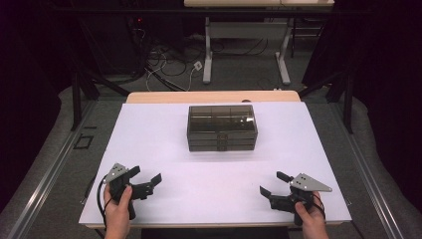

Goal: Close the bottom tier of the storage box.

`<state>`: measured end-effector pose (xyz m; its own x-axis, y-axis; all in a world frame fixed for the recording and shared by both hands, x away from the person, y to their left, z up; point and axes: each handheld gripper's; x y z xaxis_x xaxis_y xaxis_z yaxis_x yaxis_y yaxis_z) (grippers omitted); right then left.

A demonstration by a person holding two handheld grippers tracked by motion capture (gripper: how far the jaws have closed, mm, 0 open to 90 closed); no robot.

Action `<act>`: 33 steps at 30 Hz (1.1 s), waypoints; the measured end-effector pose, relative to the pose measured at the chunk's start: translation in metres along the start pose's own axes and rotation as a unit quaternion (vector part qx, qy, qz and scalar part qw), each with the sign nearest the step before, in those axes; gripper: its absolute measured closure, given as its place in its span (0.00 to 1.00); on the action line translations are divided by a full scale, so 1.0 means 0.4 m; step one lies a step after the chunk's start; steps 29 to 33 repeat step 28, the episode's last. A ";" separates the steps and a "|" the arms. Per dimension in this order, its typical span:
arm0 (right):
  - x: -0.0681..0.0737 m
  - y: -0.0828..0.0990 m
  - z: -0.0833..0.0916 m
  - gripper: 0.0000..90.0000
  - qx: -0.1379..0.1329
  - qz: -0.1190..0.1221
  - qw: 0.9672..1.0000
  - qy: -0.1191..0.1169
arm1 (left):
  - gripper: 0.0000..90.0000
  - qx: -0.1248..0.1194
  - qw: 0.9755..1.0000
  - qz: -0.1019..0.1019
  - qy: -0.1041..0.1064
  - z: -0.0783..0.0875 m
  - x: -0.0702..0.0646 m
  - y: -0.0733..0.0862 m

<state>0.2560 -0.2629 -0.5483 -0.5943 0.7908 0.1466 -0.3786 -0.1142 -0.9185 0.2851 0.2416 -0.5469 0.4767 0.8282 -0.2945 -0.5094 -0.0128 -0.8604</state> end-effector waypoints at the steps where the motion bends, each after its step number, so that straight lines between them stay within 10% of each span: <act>1: 0.001 0.000 -0.001 0.17 -0.002 -0.002 1.000 0.000 | 0.01 0.000 1.000 0.001 -0.001 0.000 0.004 0.004; 33: -0.003 -0.002 0.000 0.17 -0.004 0.001 1.000 -0.003 | 0.02 -0.005 0.999 0.019 -0.045 0.024 0.052 0.035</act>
Point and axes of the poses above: each handheld gripper's, and its own axes: z roughly backward along the jaws, y roughly out of its underside, x roughly to its left, and after that the axes turned 2 degrees about -z, right-handed
